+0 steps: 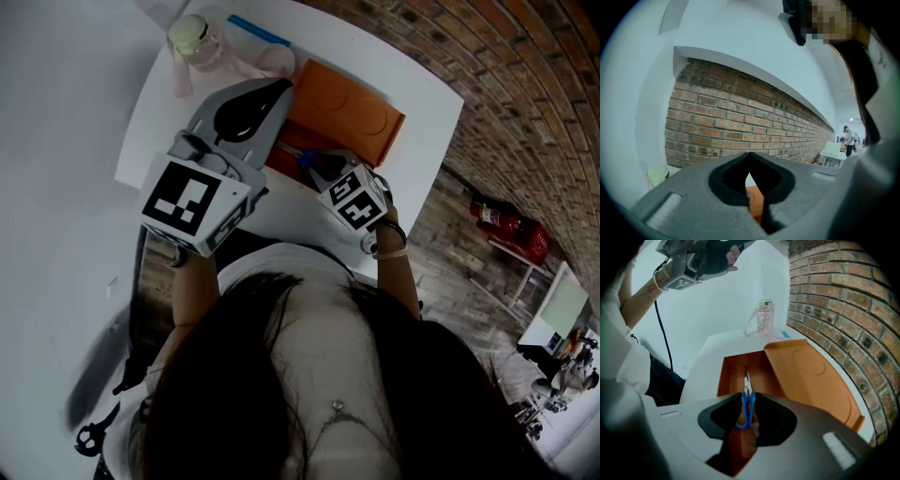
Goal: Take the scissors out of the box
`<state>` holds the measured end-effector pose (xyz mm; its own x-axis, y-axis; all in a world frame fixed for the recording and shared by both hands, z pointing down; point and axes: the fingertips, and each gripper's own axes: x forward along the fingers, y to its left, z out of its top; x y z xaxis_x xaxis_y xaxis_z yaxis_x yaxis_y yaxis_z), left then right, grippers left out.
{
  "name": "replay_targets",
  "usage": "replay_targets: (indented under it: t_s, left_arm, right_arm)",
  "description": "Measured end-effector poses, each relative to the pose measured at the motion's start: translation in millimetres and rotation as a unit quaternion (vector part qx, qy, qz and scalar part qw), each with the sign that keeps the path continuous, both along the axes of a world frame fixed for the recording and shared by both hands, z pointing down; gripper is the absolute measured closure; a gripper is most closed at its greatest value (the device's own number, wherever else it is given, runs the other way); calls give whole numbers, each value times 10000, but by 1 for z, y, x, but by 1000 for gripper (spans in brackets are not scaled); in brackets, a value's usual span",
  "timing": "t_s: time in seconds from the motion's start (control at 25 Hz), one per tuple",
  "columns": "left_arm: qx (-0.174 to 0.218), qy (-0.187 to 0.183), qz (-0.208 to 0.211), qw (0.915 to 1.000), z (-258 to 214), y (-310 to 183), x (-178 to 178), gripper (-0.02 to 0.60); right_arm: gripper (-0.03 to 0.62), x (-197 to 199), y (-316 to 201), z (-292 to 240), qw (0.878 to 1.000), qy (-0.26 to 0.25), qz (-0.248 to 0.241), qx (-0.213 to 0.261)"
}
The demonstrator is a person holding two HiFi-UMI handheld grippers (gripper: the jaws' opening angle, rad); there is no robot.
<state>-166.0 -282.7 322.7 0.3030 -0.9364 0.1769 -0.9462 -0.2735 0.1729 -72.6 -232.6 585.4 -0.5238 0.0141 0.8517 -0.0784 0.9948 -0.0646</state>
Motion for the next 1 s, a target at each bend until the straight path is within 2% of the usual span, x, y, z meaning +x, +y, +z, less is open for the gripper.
replay_targets:
  t_s: [0.56, 0.76, 1.0]
  left_arm:
    - [-223, 46, -230, 9995, 16, 3, -14, 581]
    - [-203, 76, -291, 9993, 19, 2, -18, 581]
    - [-403, 105, -317, 9986, 29, 4, -18, 581]
  right_arm:
    - [484, -1, 2, 26, 9983, 457, -368, -4]
    - [480, 0, 3, 34, 9974, 581, -435, -6]
    - [479, 3, 1, 40, 9968, 673, -419, -40]
